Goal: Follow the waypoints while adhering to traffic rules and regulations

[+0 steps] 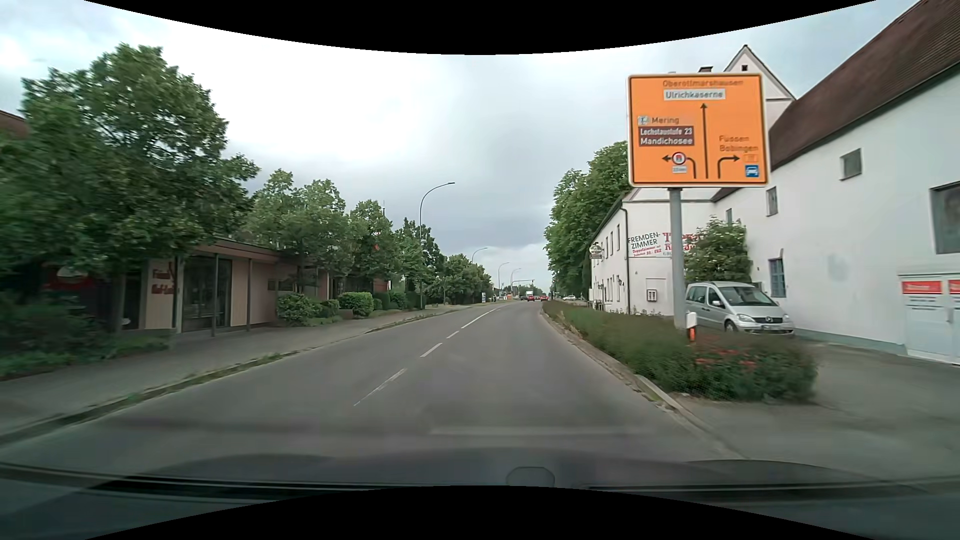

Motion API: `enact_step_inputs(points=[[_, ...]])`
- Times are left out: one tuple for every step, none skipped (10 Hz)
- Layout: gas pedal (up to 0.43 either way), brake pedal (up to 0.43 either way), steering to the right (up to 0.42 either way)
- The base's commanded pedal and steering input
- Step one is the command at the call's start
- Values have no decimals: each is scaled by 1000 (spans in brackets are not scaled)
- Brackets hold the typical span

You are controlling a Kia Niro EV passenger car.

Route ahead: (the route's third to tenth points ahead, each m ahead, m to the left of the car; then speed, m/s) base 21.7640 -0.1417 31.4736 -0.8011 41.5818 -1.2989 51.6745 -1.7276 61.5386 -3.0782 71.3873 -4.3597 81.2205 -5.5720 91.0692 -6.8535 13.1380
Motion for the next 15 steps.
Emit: enact_step_inputs(points=[[157,0,5],[150,0,5],[138,0,5],[138,0,5],[138,0,6],[138,0,8],[138,0,12],[138,0,15],[138,0,14],[138,0,14],[138,0,14],[138,0,15],[138,0,15],[138,0,15],[138,0,15]])
